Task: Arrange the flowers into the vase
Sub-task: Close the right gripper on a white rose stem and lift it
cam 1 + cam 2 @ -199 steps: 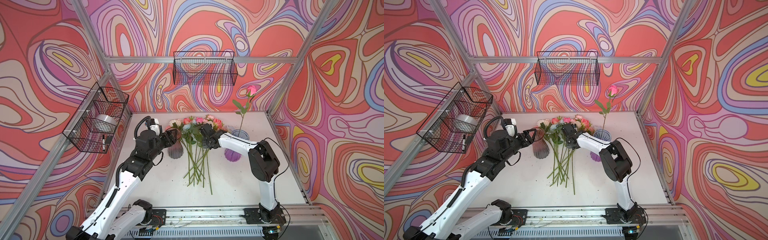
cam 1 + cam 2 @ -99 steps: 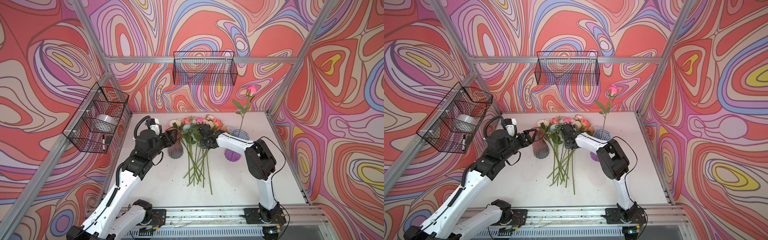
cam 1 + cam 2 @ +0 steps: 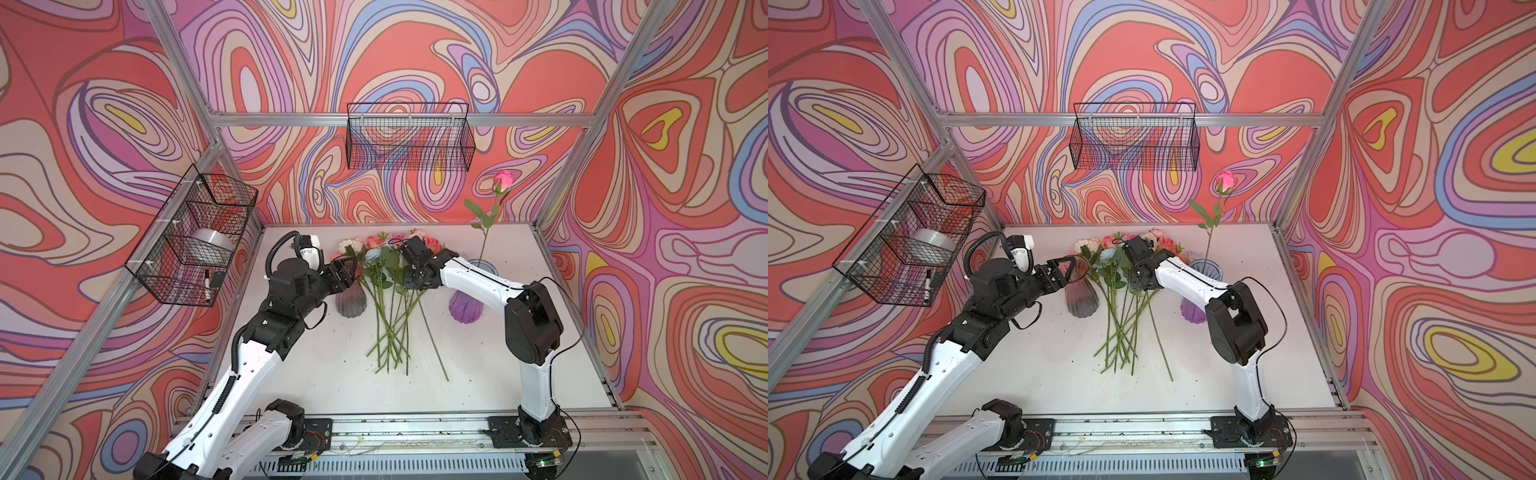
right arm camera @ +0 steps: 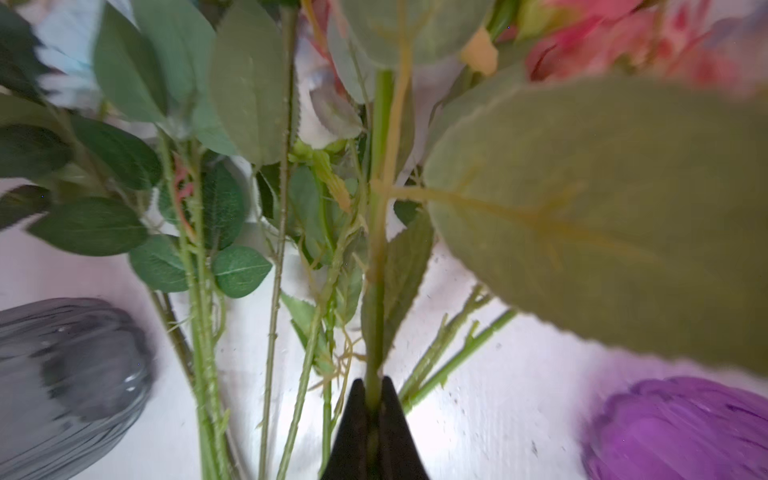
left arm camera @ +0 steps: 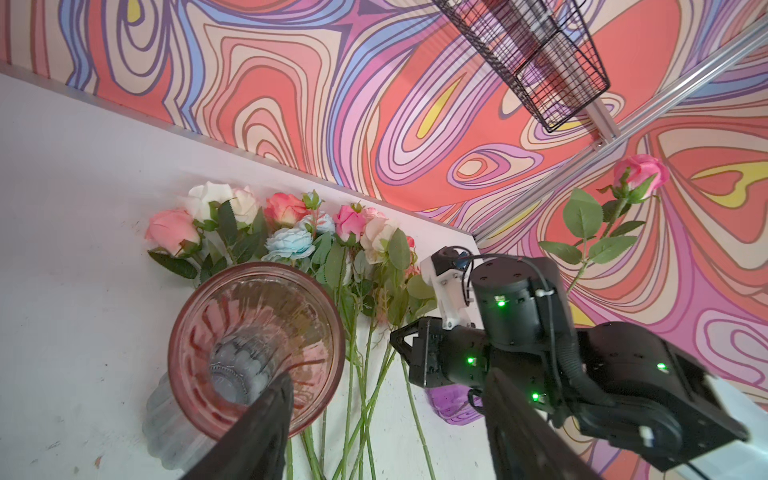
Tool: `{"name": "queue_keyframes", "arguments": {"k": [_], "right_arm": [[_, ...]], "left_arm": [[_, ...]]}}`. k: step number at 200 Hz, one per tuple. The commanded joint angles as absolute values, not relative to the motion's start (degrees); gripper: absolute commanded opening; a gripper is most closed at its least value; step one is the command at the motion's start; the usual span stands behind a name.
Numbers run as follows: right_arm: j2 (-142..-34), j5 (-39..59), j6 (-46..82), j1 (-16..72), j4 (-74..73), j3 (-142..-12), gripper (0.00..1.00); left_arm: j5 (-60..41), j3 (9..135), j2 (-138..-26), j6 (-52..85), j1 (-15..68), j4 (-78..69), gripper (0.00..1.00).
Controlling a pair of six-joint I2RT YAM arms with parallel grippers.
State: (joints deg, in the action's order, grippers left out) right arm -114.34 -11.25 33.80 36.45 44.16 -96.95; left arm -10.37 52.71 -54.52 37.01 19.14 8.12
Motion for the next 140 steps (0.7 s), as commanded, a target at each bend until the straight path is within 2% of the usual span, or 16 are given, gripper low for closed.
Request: {"name": "queue_keyframes", "arguments": {"k": [1,38,79,111,140], "right_arm": [[-108.4,-14.3,35.5,36.5,49.3,-100.9,0.0],[-103.9,-15.4,31.9,36.6,48.2,-102.6,0.0],[-93.7,-13.4,26.0,37.1,30.1,-92.9,0.0],[-93.1,-12.8,22.5,38.1,29.9,-101.3,0.0],[-92.0,-16.6,19.4,39.8,30.8,-106.5,0.0]], "left_arm": [[-13.9,51.6,-53.9,35.7,18.9,3.4,0.73],[-18.5,51.1,-55.6,37.0,18.8,0.5,0.73],[-29.2,49.6,-57.6,40.7,19.0,-7.5,0.74],[-35.9,49.5,-60.0,40.4,19.0,-11.7,0.75],[-38.7,47.4,-62.4,44.0,19.7,-18.6,0.75]]}}
